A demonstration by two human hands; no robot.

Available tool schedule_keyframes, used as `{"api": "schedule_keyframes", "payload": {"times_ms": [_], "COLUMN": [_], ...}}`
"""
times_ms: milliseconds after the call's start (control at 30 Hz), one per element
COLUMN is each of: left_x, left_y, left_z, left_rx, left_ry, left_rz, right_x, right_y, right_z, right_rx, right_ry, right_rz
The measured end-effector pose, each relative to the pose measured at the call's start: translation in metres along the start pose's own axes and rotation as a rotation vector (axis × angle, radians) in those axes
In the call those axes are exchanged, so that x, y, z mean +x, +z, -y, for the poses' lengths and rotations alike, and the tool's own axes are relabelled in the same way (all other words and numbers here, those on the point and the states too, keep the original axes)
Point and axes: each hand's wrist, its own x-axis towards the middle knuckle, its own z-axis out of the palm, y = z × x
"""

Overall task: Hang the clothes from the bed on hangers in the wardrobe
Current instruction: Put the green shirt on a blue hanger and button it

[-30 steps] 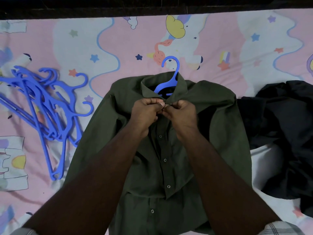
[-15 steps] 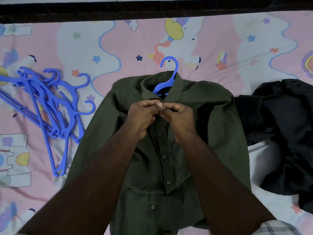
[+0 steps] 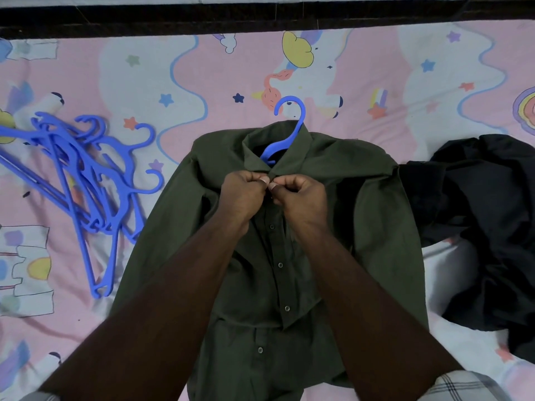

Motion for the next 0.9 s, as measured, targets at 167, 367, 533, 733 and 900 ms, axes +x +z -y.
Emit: {"api": "schedule_keyframes", "payload": {"times_ms": [167,367,533,733,900], "left_x": [-0.004,0.004,0.0,-0.008,-0.015], "left_y": [0.0,-0.001,-0.002,0.0,-0.003], "left_z": [0.001,0.008,0.009,0.019,0.025], "left_rx": [-0.085,0.014,0.08,0.069,0.101], "left_ry": [-0.069,-0.146,-0.105,-0.136,-0.135], "left_rz": [0.043,0.106,0.095,0.1,0.145], "right_x": [-0.002,-0.007,0.007,0.064,0.094], "right_y": [0.001,-0.002,-0.014,-0.035,-0.027], "right_z": [-0.005,0.005,0.012,0.068,0.086], "right_rx": [0.005,0.075,-0.087,-0.608,-0.848], "right_ry": [0.024,0.099,-0.008,-0.315,-0.421], "right_rz": [-0.021,0.022,-0.158,-0.122,0.09]}}
